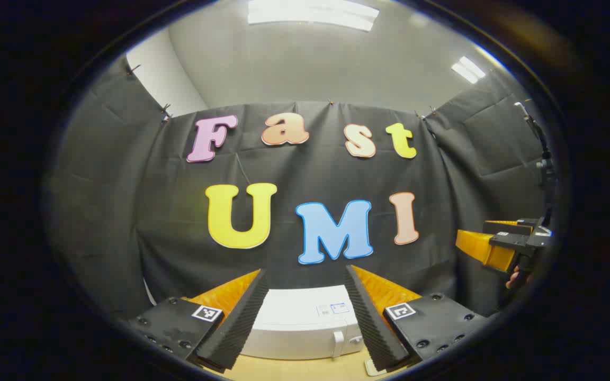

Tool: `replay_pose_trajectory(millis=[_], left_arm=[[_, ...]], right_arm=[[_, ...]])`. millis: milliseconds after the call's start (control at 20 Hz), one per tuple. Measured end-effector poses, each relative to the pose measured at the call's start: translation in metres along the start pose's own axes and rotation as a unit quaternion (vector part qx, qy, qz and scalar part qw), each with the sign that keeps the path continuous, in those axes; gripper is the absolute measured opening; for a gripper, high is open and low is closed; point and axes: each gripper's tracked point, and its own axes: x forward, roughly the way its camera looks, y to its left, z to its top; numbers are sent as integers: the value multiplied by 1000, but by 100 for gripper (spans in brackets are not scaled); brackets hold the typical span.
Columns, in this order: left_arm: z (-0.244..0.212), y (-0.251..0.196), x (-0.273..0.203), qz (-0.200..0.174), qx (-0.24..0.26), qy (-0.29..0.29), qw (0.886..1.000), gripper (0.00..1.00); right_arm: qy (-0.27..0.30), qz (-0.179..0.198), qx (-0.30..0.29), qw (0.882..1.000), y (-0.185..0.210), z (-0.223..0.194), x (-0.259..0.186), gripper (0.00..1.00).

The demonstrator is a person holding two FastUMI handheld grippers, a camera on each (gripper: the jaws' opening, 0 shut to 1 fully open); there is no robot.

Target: Open the microwave oven with the left hand, put the food in, and close the microwave oven.

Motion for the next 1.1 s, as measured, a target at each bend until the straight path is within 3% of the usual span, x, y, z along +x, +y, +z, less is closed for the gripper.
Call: replay_pose_trajectory(millis=[750, 1100], left_arm=[[-30, -17, 22, -2, -3, 13, 1000, 96], [-99, -51, 37, -37, 6, 41, 998, 94]], right_arm=[[30, -16, -22, 999, -25, -27, 13, 98], [46, -34, -27, 998, -45, -44, 11, 96]])
